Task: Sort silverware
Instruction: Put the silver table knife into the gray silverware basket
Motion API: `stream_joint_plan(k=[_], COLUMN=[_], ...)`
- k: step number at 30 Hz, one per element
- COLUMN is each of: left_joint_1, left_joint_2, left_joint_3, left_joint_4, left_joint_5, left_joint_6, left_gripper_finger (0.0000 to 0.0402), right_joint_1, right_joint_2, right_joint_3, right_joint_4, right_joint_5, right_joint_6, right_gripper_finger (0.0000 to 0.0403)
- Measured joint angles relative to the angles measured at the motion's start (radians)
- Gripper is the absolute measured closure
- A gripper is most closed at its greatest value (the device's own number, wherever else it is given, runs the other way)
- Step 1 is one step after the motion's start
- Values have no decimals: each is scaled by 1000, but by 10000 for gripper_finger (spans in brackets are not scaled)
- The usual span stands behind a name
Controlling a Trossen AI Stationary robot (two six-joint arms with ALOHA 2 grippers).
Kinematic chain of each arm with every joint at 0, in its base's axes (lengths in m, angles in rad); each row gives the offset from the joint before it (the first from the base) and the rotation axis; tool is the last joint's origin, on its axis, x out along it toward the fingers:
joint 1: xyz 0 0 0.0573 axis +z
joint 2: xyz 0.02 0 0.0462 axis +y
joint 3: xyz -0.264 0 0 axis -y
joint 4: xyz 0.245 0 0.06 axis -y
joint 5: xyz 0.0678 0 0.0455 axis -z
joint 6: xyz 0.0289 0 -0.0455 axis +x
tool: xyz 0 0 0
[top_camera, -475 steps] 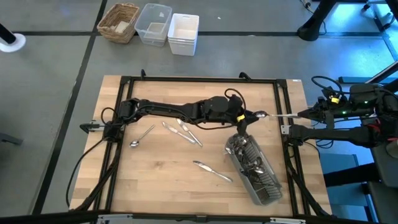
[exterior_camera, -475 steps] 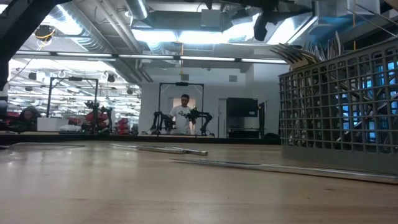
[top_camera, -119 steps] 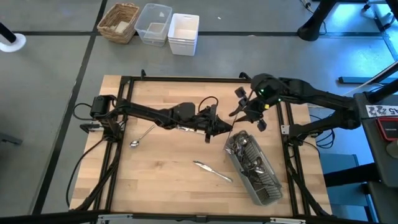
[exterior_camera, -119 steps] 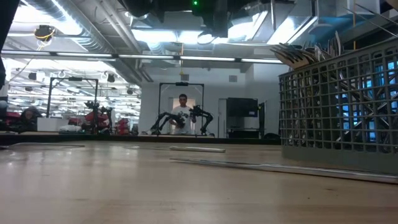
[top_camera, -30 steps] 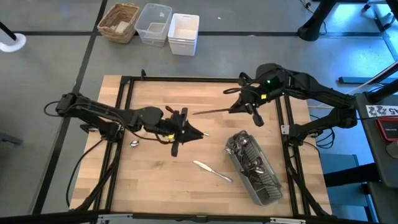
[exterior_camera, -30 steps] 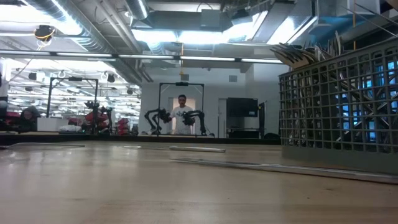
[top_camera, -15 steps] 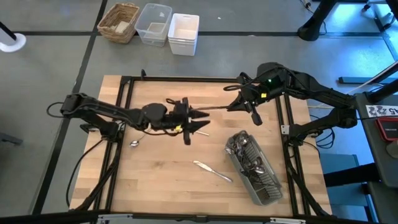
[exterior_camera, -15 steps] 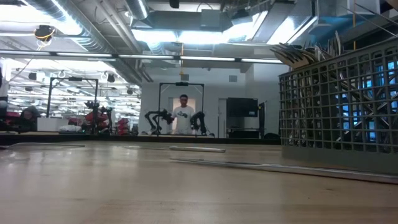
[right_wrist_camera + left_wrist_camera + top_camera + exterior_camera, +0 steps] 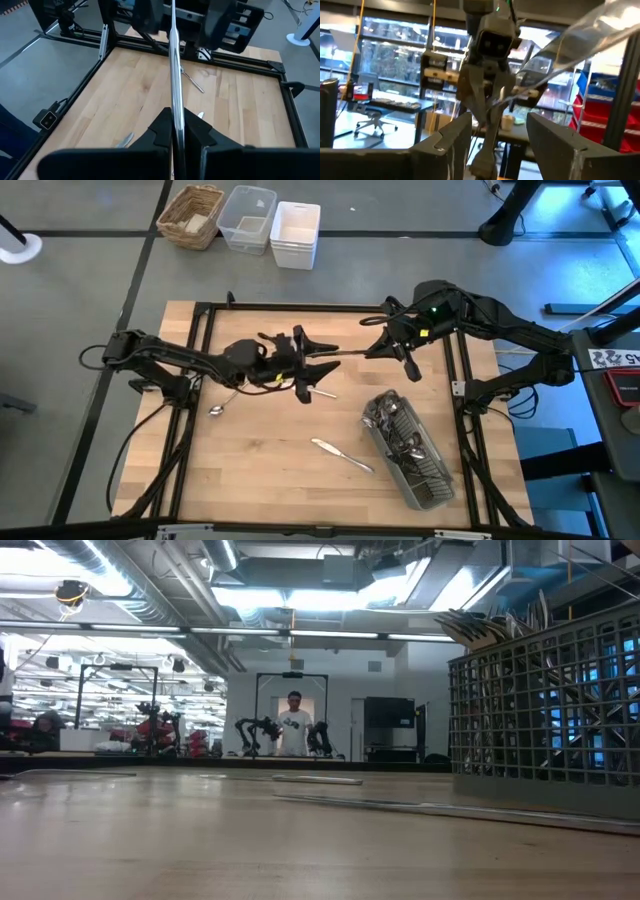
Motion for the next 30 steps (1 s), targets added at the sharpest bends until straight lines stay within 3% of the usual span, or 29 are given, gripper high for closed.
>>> stream_joint_plan(k=[7,30], left_joint_1=[0,-15], left_joint_2=[4,5], left_joint_3=[0,0], left_joint_4=[105,170], left_joint_5=[1,13], left_joint_6=[0,80], left_gripper_finger=[221,231], right_joint_1=[0,0], right_joint_2=[0,0], right_joint_3=[0,0], right_joint_4=[2,2], right_joint_5=[0,26], right_joint_6=[0,0], right_gripper_finger=[380,380])
